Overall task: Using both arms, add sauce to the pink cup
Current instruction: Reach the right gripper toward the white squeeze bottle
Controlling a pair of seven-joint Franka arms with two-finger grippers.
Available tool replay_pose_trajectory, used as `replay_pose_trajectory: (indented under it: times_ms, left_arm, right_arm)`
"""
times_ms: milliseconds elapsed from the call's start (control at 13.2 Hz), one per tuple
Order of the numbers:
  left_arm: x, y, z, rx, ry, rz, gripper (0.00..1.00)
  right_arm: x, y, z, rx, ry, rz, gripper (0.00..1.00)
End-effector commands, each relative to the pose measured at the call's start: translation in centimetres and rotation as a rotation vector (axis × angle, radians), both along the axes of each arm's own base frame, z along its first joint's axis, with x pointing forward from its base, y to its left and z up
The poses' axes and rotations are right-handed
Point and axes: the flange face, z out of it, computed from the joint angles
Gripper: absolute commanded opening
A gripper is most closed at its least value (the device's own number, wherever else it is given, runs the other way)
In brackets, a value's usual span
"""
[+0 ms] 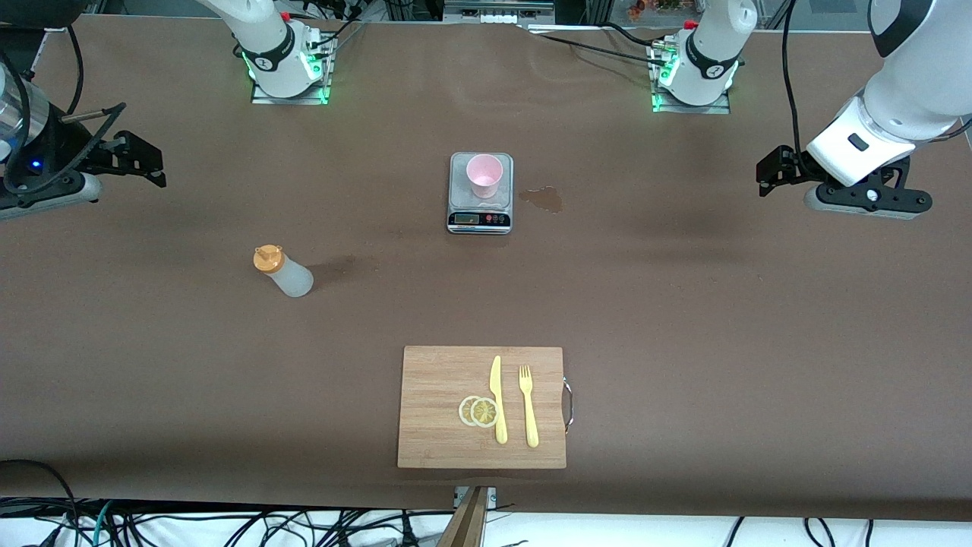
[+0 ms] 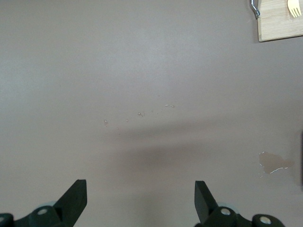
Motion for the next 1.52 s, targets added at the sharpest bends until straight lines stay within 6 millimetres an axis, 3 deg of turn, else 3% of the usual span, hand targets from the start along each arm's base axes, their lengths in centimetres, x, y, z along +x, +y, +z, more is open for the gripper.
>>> replay_pose_trajectory:
  times_ms: [0, 76, 228, 304, 455, 759, 1063, 1291, 1442]
  left_arm:
    - [-0.5, -0.2, 0.6, -0.015, 0.002, 0.009, 1.00]
    - [-0.5, -0.2, 0.6, -0.015, 0.002, 0.009, 1.00]
    - [-0.5, -0.2, 0.6, -0.015, 0.002, 0.010, 1.00]
    - [-0.5, -0.2, 0.6, -0.015, 0.002, 0.012, 1.00]
    - [-0.4, -0.3, 0.9, -0.015, -0.002, 0.012, 1.00]
    - [-0.4, -0.4, 1.1, -0.016, -0.007, 0.009, 1.00]
    - [-0.4, -0.5, 1.1, -0.016, -0.007, 0.009, 1.00]
    - [-0.6, -2.0, 1.1, -0.008, -0.008, -0.023, 1.00]
    - [-0.6, -2.0, 1.1, -0.008, -0.008, -0.023, 1.00]
  right_arm:
    - [-0.1, 1.3, -0.1, 0.018, 0.028, 0.024, 1.00]
    - [-0.3, 1.7, -0.4, 0.015, 0.041, 0.038, 1.00]
    - [-1.1, 4.8, -1.0, -0.017, 0.091, 0.096, 1.00]
    - [-0.8, 5.3, -2.9, -0.015, 0.141, 0.103, 1.00]
    - [-0.8, 5.6, -2.9, 0.028, 0.152, 0.128, 1.00]
    - [0.5, 5.0, -5.1, 0.132, 0.153, 0.554, 1.00]
    - [1.4, 0.2, -10.0, 0.317, 0.107, 0.749, 1.00]
    - [1.7, -4.3, -15.2, 0.511, 0.021, 0.916, 1.00]
    - [2.1, -7.2, -19.1, 0.636, -0.060, 1.016, 1.00]
